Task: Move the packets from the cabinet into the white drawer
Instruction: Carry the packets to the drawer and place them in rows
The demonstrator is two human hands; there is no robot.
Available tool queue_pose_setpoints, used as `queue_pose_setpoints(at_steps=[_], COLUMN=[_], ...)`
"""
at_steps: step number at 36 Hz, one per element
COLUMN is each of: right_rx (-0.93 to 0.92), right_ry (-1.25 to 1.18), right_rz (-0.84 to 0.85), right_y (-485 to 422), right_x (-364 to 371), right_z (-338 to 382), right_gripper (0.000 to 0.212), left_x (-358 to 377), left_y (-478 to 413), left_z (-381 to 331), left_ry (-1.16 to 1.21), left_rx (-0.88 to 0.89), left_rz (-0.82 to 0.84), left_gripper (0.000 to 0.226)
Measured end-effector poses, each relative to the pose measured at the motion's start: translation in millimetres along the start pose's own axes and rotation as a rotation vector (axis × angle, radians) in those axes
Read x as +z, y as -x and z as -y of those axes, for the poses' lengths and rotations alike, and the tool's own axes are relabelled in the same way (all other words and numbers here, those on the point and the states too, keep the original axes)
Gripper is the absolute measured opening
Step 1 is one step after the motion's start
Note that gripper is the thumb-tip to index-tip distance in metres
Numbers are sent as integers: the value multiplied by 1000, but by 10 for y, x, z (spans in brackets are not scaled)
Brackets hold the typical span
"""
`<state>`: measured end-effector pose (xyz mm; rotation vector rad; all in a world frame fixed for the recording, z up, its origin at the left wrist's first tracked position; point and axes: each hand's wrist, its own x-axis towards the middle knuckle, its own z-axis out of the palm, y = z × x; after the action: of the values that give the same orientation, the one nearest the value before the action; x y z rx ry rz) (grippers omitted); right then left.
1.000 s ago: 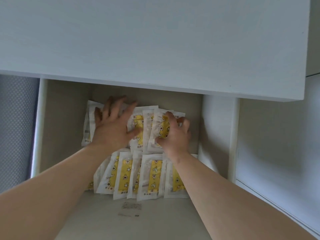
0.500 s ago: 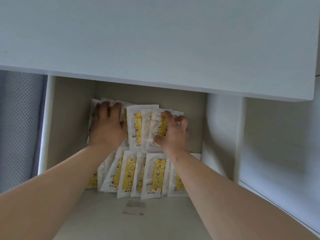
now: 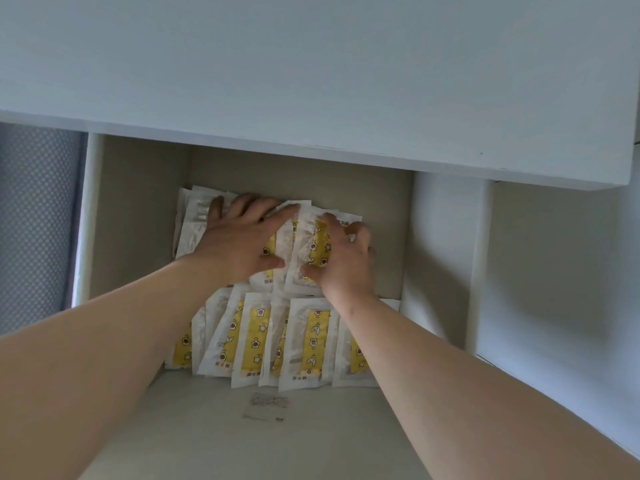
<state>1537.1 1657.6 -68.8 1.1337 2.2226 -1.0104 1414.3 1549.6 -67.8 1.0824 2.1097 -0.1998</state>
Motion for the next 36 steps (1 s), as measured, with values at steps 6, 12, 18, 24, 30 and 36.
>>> queue_pose_setpoints(at_steps=[6, 12, 18, 24, 30, 36], right_rx=[-36, -47, -59, -60, -17, 35], right_ry=[42, 47, 14, -21, -168, -284], right_rz=[-10, -3, 16, 15, 12, -63], right_y=[13, 15, 87, 292, 686, 1237], right_x=[-44, -53, -74, -181, -460, -750], right_z=[-53, -65, -94, -86, 35, 232], right_gripper=[74, 75, 78, 75, 69, 63], left_x=[-42, -66, -65, -127, -368, -663], left_y=[17, 27, 154, 403, 818, 1313], left_z=[-44, -73, -160, -304, -652, -927], left_ry=[-103, -181, -136, 100, 258, 382], left_rx=[-3, -12, -101, -189, -239, -247], left_rz=[36, 33, -43, -136, -136, -157], left_gripper=[85, 81, 73, 69, 65, 59])
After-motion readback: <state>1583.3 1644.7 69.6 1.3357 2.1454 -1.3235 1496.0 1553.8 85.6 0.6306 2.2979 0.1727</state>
